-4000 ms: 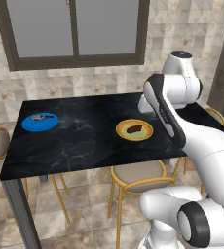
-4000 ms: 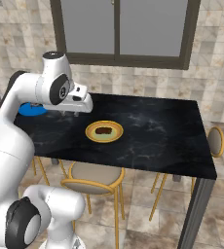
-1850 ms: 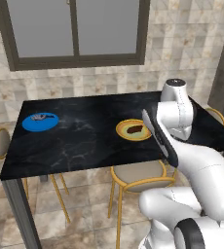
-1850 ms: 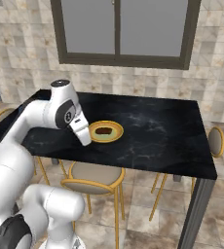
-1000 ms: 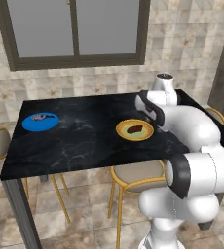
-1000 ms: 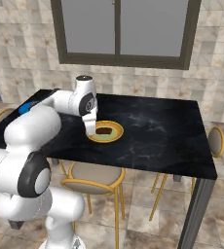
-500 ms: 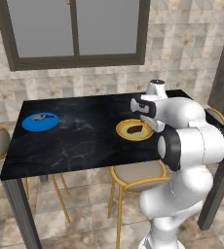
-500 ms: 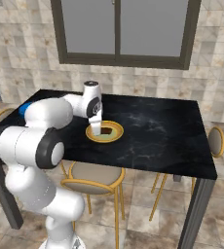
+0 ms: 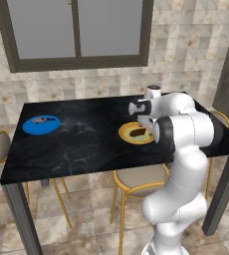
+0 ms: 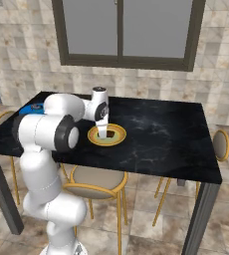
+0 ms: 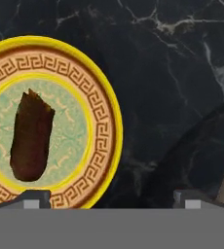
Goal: Transport the fish and sweet potato to the fridge. Place the fish on the rack containing meat and place the sweet potato on the rack containing the vegetable, ensuring meats and vegetables are on different racks.
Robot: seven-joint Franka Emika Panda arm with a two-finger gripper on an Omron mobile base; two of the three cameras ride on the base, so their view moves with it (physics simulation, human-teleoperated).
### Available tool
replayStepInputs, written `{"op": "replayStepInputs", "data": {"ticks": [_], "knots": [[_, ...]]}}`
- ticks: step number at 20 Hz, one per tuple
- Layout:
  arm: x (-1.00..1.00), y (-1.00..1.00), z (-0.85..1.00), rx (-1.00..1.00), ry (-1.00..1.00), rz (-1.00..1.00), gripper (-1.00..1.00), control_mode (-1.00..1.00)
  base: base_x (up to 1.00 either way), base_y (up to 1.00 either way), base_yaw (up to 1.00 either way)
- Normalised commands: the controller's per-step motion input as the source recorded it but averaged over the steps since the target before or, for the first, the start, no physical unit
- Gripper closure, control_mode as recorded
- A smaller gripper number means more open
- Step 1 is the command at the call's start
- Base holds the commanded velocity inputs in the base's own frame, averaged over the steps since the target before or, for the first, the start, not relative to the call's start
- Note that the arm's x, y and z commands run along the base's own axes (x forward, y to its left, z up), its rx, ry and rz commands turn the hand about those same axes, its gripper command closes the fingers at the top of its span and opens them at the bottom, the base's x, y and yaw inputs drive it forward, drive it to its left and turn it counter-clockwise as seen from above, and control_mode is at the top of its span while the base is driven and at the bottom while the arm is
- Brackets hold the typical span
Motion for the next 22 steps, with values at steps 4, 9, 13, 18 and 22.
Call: {"op": "replayStepInputs", "data": {"ticks": [4, 9, 13, 18, 22], "knots": [[0.69, 0.0, -0.27, 0.0, 0.0, 0.0, -1.0, -1.0, 0.0, 0.0, 0.0], [0.47, 0.0, -0.35, 0.0, 0.04, 0.0, -1.0, -1.0, 0.0, 0.0, 0.0], [0.15, 0.0, -0.42, 0.01, 0.08, 0.0, -1.0, -1.0, 0.0, 0.0, 0.0], [0.43, 0.0, -0.24, 0.0, 0.01, 0.0, -1.0, -1.0, 0.0, 0.0, 0.0], [0.43, 0.0, -0.23, 0.0, 0.0, 0.0, -1.0, -1.0, 0.0, 0.0, 0.0]]}}
